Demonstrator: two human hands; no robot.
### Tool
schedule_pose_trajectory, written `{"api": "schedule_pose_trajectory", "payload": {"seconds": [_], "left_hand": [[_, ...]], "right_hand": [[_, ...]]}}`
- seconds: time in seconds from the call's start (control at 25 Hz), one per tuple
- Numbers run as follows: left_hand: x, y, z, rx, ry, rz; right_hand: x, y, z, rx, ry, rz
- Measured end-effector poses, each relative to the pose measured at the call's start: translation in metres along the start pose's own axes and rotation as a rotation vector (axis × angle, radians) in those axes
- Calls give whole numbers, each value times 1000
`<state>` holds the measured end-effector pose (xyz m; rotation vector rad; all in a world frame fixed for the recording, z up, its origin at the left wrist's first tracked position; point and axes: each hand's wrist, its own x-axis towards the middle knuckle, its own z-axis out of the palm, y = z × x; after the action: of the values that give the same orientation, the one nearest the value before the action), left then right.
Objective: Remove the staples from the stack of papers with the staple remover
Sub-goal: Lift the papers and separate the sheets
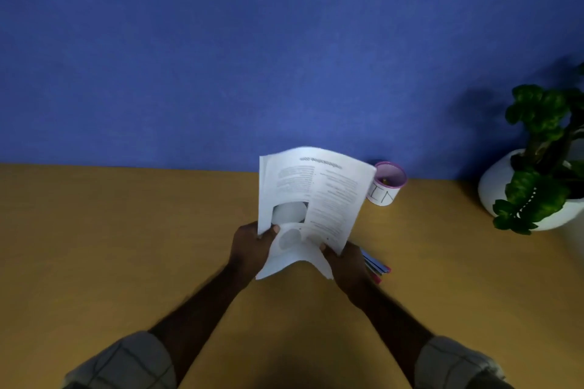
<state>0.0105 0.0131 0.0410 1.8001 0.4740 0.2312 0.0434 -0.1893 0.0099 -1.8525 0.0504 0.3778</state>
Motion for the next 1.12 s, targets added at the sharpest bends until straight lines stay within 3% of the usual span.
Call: {"api": "schedule_pose_trajectory", "payload": {"seconds": [0.28,0.56,0.88,1.0,1.12], "left_hand": [[27,7,-54,-261,-97,-352],[28,12,-72,-247,-240,-364],[26,23,-66,-173,-332,-373],[26,27,-65,-104,-326,-371],[32,29,-66,167,-294,-273]], "right_hand": [[10,-18,-29,178,-196,133],[9,-33,-34,349,-284,199],[10,-43,-29,395,-368,113],[11,-45,-26,385,-335,132],[11,-55,-21,109,-60,77]]}}
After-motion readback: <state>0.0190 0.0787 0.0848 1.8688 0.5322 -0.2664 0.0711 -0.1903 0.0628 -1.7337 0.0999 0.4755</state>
